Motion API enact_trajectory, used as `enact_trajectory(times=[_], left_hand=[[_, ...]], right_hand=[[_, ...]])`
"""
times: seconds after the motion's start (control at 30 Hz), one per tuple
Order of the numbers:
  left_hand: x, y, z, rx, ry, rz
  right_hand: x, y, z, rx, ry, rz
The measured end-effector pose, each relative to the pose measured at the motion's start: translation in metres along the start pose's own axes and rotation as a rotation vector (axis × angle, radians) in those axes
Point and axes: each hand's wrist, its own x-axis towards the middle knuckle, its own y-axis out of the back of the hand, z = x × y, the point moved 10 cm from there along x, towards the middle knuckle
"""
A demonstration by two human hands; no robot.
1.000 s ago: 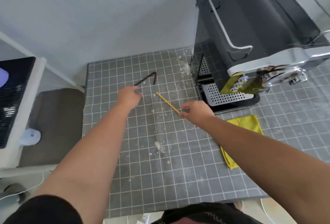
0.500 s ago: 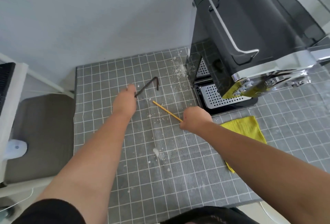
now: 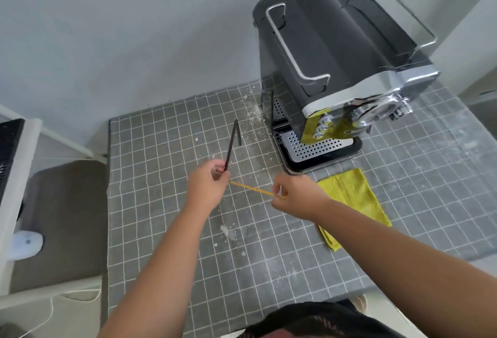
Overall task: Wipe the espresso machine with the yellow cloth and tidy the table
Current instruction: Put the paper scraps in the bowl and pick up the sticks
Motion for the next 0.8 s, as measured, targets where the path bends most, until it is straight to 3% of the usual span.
enact_trajectory(times=[0.2, 0.4, 0.6, 0.8], left_hand=[[-0.053, -0.059, 0.040, -0.059, -0.068, -0.157], [-0.091, -0.130, 0.120, 0.109, -0.405, -0.307], [-0.153, -0.233, 0.189, 0.230, -0.619, -0.554], [-0.234, -0.345, 0.250, 0.220, -0.729, -0.723]], right_hand=[[-0.068, 0.043, 0.062, 0.342, -0.029, 0.228], [-0.150, 0.081, 0.158, 0.570, -0.214, 0.414], [-0.253, 0.103, 0.259, 0.653, -0.386, 0.646], [-0.366, 0.085, 0.361, 0.652, -0.644, 0.746]])
